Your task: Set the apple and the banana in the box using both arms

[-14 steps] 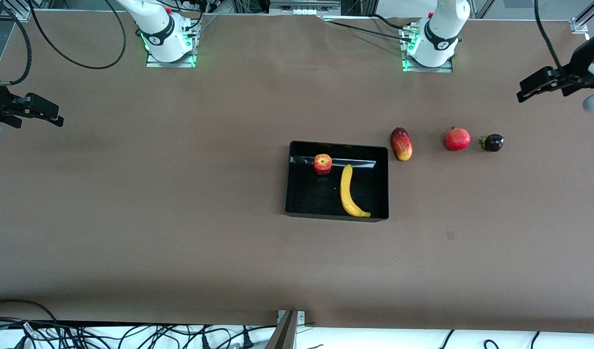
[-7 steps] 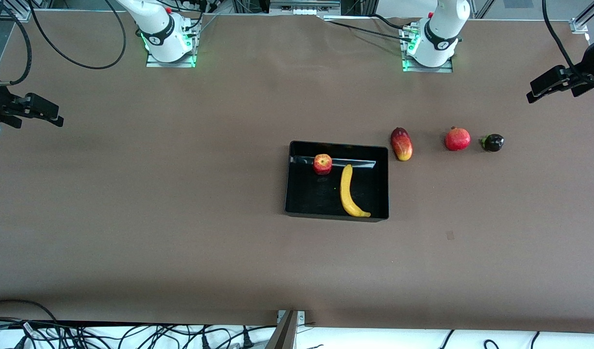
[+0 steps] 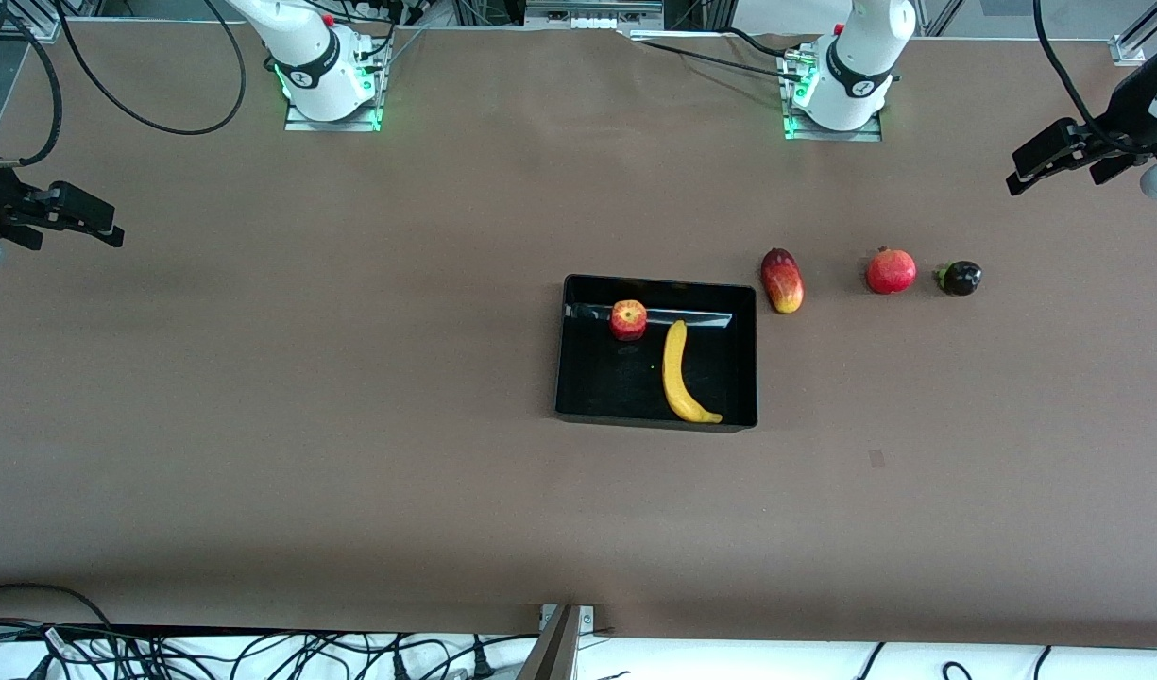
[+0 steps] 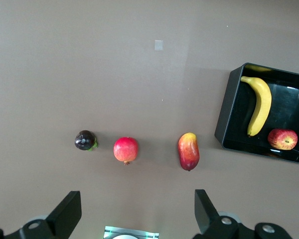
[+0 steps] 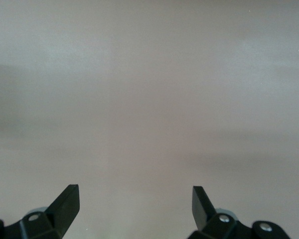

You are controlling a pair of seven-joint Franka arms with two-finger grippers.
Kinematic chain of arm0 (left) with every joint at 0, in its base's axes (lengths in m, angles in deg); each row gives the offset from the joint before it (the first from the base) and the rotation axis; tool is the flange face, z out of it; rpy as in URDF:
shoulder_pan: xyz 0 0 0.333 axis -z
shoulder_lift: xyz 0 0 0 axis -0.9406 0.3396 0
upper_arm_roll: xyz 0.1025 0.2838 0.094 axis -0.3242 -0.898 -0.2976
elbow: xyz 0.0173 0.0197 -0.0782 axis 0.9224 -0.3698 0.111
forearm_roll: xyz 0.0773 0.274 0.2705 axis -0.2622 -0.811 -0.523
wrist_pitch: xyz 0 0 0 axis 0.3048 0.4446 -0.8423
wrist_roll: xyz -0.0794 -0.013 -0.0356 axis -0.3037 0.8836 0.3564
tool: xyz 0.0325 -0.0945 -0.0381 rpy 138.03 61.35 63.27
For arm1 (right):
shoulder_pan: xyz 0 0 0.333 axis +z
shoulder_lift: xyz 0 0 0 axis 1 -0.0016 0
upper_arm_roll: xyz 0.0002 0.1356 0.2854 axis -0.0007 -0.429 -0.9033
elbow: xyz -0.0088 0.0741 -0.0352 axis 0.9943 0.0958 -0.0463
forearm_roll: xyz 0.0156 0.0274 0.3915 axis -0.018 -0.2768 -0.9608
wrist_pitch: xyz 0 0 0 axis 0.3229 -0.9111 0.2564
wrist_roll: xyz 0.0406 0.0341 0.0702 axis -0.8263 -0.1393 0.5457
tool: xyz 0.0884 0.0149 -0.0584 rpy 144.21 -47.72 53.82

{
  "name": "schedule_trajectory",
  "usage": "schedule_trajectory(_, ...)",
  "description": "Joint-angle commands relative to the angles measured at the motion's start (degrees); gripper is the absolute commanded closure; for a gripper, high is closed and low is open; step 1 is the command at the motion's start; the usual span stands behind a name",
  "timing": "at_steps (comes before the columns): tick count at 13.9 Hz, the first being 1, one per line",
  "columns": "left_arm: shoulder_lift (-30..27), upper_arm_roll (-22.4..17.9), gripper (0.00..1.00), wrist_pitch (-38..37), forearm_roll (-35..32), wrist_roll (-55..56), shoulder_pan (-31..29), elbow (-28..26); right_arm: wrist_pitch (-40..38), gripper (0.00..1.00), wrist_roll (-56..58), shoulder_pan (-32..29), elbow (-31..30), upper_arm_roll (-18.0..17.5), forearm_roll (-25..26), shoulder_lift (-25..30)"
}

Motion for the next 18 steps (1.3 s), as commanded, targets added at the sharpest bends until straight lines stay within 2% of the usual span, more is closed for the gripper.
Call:
schedule_trajectory(1, -1.2, 0.1, 0.00, 1.1, 1.4, -1.7, -0.8, -1.3, -0.1, 0.00, 0.0, -0.4, 0.5, -0.3, -0.2, 0.0)
schedule_trajectory(7, 0.3, 0.3, 0.00, 1.4, 3.0, -2.5, -0.4, 0.1, -0.1, 0.00, 0.0, -0.4, 0.5, -0.3, -0.2, -0.1)
schedule_trajectory(9, 0.7, -0.8, 0.00, 1.4, 2.8, -2.5, 1.9, 0.2, -0.1, 0.00, 0.0, -0.4, 0.5, -0.3, -0.2, -0.1)
schedule_trajectory(11, 0.5, -12.0, 0.00, 1.2, 2.0, -2.7, 12.0, 0.2, -0.1, 0.00, -0.1, -0.4, 0.5, -0.2, -0.2, -0.1)
schedule_trajectory(12, 0.3, -15.9, 0.00, 1.1, 2.0, -4.0, 15.4, 0.2, -0.1, 0.00, 0.0, -0.4, 0.5, -0.2, -0.2, -0.1)
schedule_trajectory(13, 0.3, -17.2, 0.00, 1.0, 2.1, -5.9, 16.2, 0.2, -0.1, 0.00, 0.0, -0.4, 0.5, -0.3, -0.2, -0.1)
schedule_trajectory(18, 1.0, -17.5, 0.00, 1.0, 0.0, -6.1, 17.9, 1.3, -0.1, 0.00, 0.0, -0.4, 0.5, -0.2, -0.2, -0.1)
